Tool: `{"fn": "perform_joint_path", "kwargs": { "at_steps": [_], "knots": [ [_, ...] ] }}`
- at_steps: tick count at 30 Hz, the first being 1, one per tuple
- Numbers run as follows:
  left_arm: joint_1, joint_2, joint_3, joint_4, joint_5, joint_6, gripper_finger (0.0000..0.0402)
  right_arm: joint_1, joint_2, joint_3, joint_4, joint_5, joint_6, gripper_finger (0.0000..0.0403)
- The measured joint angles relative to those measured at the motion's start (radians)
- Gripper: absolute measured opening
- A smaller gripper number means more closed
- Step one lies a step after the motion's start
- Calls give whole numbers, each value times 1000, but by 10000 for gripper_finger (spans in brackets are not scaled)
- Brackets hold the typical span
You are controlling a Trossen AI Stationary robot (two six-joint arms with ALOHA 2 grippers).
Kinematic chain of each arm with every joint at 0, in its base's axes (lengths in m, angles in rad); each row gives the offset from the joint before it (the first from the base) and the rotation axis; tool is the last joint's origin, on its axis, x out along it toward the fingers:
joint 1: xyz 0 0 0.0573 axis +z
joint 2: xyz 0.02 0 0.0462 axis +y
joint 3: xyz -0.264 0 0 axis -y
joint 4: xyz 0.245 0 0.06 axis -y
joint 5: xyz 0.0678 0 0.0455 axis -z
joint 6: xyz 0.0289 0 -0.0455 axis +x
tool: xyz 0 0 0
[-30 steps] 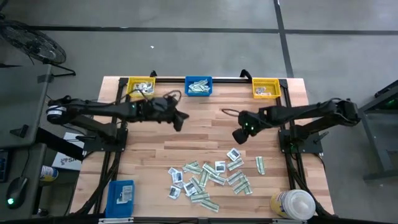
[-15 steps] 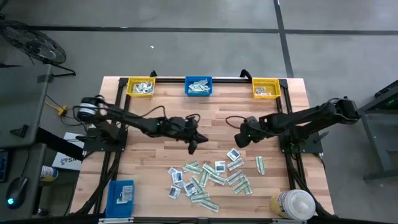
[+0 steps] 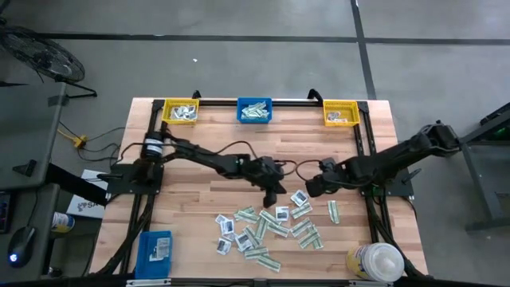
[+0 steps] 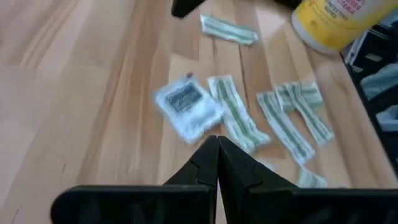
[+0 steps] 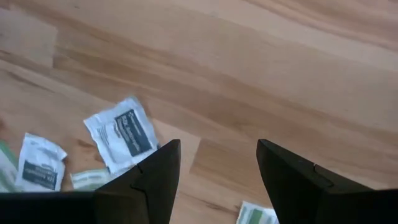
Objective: Pick & Place First Aid Supplies
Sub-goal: Put the gray towelette pack into the left yellow bin
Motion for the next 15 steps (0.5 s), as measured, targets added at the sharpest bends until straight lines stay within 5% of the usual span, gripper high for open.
{"fn": "perform_joint_path", "kwargs": {
  "at_steps": [15],
  "knots": [
    [-6, 176, 186, -1, 50, 73, 0, 56, -224, 0, -201, 120, 85, 206]
  ]
}}
